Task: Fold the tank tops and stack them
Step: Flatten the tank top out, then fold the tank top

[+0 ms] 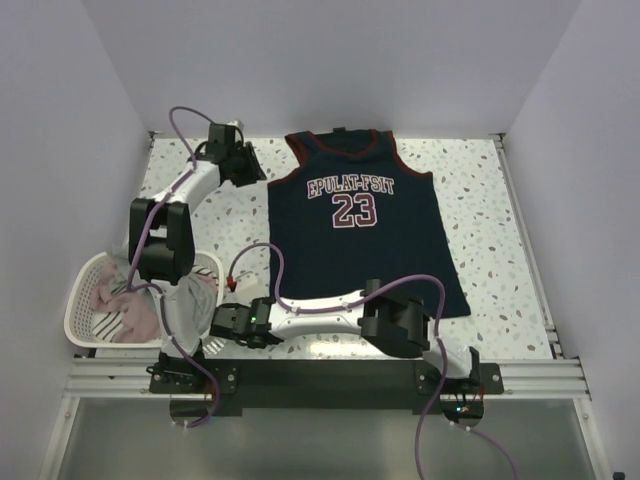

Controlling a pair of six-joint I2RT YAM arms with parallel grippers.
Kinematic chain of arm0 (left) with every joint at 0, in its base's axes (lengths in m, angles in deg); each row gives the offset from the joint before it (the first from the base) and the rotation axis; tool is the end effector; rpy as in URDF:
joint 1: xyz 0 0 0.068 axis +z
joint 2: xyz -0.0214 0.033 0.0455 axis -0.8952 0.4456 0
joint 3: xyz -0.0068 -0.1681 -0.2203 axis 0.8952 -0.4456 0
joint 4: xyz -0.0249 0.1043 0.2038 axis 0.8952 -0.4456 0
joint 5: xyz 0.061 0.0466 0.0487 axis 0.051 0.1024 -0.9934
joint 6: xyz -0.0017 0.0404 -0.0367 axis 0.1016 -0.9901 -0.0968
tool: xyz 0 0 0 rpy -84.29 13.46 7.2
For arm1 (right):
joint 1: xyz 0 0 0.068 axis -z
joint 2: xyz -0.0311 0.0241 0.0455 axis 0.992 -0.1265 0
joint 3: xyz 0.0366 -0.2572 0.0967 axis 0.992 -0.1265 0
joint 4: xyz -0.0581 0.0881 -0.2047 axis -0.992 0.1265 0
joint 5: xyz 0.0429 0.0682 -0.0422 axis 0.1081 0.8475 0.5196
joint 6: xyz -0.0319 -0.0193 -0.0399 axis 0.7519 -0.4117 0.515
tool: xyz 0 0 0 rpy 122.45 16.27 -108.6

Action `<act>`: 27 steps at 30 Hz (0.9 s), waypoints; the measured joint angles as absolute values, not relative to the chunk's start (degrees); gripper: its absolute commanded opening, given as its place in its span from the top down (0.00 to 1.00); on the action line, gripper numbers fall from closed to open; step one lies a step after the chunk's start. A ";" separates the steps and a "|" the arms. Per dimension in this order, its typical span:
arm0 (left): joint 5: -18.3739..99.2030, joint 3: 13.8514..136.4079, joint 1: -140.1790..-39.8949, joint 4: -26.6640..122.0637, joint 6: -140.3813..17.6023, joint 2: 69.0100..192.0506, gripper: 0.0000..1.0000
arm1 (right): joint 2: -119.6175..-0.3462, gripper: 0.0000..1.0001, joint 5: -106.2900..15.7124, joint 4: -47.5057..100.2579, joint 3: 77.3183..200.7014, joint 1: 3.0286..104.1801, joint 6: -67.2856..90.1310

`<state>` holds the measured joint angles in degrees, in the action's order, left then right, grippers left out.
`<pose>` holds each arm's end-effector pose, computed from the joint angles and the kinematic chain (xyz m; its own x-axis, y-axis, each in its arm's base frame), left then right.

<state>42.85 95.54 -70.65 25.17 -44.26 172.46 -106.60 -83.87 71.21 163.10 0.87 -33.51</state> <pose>0.4337 -0.0610 0.2400 -0.7381 -0.3836 -0.5550 -0.1176 0.8832 -0.4540 0.0794 0.4222 0.1787 -0.7345 -0.3779 -0.5637 -0.4063 0.9102 -0.0808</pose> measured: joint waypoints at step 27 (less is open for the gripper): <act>41.96 79.03 -72.95 34.85 -37.59 169.80 0.59 | -82.10 1.00 -72.07 58.53 137.90 0.98 -28.00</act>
<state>41.96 79.03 -72.95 34.85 -37.59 169.80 -82.10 -72.07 58.53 137.90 0.98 -28.00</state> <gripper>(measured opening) 0.423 0.025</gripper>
